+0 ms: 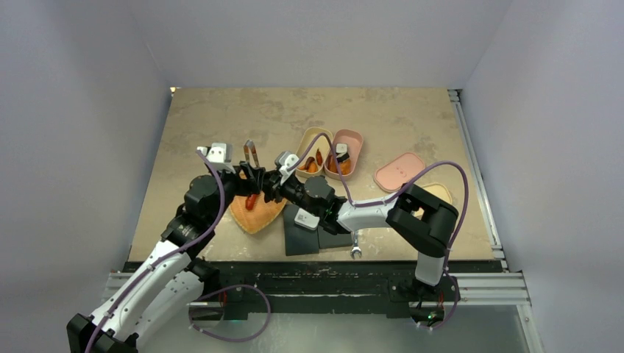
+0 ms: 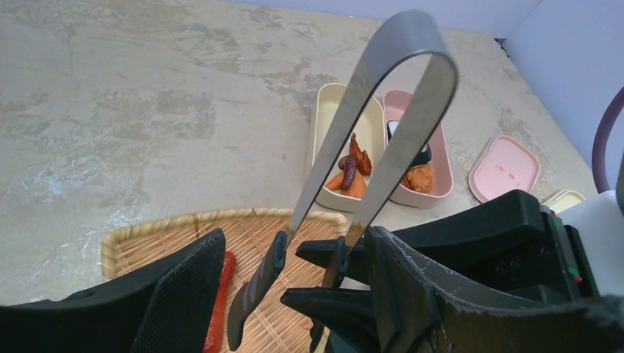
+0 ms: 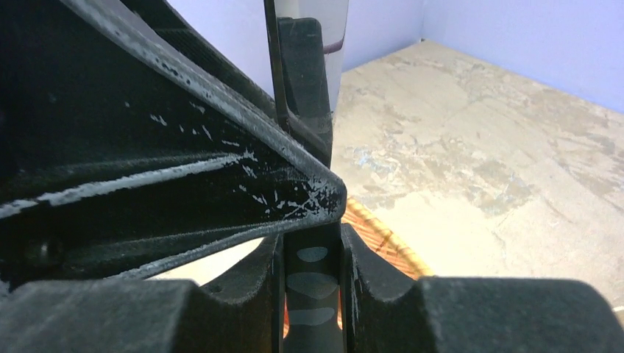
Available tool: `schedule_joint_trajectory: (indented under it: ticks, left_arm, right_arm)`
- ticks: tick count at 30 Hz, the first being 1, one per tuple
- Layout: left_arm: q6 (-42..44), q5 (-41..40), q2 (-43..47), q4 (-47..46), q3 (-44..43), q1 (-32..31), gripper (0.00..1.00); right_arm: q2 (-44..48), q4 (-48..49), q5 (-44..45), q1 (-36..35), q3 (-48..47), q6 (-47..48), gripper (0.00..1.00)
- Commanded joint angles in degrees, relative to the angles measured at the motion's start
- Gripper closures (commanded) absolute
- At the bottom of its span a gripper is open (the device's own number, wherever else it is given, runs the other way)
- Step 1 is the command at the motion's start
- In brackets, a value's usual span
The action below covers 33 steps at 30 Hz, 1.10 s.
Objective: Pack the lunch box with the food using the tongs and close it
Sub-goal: Adjust the clamp.
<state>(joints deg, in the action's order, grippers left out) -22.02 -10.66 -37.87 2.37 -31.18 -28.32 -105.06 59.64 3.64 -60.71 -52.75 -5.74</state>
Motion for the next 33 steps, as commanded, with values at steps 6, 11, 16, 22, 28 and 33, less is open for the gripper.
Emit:
schedule_joint_trajectory:
  ticks: [6,11,16,22,28,33]
  left_arm:
    - [0.57,1.99,-2.29,-5.07,-1.76,-0.34,0.36]
    - [0.18,2.86,-4.13,-6.32,-1.61,-0.34,0.43]
    - [-0.03,2.06,-4.92,-7.21,-1.57,-0.34,0.43]
    - [-1.74,0.20,-5.23,-8.48,-1.39,-0.34,0.52]
    - [-2.06,-0.29,-5.96,-8.36,-1.47,-0.34,0.62]
    - [-2.53,-2.04,-5.39,-7.21,-1.49,-0.34,0.75]
  right_arm:
    - [0.82,-2.24,0.70,-0.20,-3.06,0.27,1.00]
    - [0.47,-3.21,-0.18,-0.20,-3.76,1.00,1.00]
    - [0.81,-3.37,-1.22,-0.33,-3.34,2.45,1.00]
    - [0.40,-3.63,-1.21,-0.62,-3.21,3.13,1.00]
    - [0.20,-3.97,-0.80,-1.25,-3.41,4.28,1.00]
    - [0.19,-4.02,-0.21,-1.52,-3.33,4.30,1.00]
